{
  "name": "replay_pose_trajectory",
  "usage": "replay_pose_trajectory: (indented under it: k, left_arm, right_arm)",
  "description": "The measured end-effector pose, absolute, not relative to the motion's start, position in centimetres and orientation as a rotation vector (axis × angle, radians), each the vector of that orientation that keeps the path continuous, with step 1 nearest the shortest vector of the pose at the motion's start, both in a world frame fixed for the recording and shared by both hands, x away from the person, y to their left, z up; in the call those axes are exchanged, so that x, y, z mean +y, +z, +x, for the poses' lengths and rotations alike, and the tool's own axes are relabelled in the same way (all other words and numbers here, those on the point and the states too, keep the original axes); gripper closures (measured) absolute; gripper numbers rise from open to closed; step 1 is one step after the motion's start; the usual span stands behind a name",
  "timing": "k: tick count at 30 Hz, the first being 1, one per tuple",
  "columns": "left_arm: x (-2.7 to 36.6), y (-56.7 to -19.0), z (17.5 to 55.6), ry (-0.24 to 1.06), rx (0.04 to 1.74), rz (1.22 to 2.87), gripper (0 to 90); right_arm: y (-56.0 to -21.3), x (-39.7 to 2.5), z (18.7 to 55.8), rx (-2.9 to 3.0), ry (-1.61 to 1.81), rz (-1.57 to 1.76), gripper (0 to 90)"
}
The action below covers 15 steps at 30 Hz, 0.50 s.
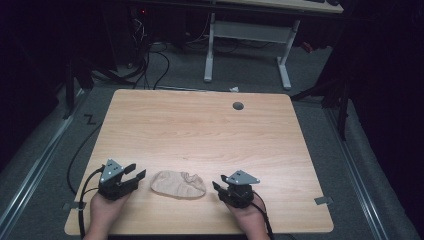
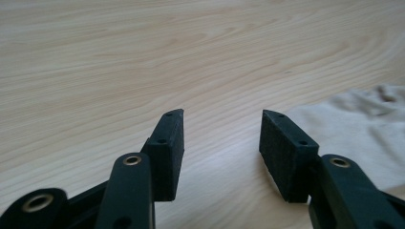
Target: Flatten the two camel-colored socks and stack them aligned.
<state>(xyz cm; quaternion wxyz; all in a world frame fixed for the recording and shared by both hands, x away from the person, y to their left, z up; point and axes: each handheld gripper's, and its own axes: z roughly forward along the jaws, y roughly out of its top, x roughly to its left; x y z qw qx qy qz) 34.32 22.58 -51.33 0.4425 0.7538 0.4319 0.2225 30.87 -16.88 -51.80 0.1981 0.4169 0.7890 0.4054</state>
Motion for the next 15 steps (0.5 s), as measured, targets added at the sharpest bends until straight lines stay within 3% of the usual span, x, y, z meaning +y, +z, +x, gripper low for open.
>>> replay_pose_trajectory:
  k: [15]
  left_arm:
    - [25.8, -51.8, 34.7, 0.632, 1.197, 1.847, 47.1]
  right_arm:
    - [-51.7, -21.6, 31.7, 2.064, 1.088, 1.303, 53.3]
